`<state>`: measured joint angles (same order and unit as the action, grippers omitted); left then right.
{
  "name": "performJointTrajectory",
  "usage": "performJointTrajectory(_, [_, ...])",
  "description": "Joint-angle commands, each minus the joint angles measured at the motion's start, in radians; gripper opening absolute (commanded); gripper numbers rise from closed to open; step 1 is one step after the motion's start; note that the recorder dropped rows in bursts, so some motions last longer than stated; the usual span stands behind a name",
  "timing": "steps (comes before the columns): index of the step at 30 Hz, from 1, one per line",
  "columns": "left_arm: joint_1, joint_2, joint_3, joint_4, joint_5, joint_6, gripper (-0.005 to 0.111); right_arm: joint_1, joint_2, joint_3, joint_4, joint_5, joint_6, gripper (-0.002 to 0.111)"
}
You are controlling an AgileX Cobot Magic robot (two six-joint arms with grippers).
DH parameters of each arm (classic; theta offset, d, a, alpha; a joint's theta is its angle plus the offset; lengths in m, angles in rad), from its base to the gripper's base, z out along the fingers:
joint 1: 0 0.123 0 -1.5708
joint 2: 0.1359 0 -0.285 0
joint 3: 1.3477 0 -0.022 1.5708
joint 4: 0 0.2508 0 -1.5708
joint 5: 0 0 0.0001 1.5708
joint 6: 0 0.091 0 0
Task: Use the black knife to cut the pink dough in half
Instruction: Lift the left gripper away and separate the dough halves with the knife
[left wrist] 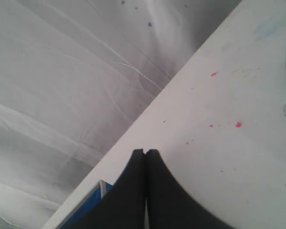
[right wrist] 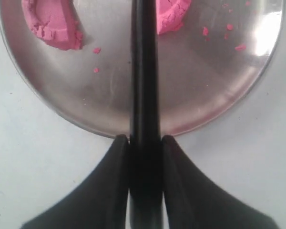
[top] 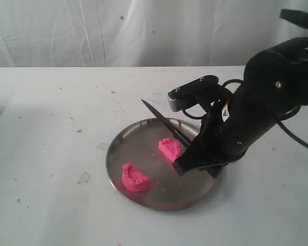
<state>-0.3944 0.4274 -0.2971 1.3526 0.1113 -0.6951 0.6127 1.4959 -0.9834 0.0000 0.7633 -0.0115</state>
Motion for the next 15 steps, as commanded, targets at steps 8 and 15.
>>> performJointTrajectory(8, [-0.009, -0.118, 0.085, 0.094, -0.035, 0.023, 0.000, 0.004, 0.083, 0.137, 0.008, -0.207, -0.015, 0.000])
performJointTrajectory(15, [-0.009, -0.159, 0.085, 0.090, -0.028, 0.019, 0.000, 0.004, 0.154, 0.137, 0.000, -0.182, -0.020, 0.000])
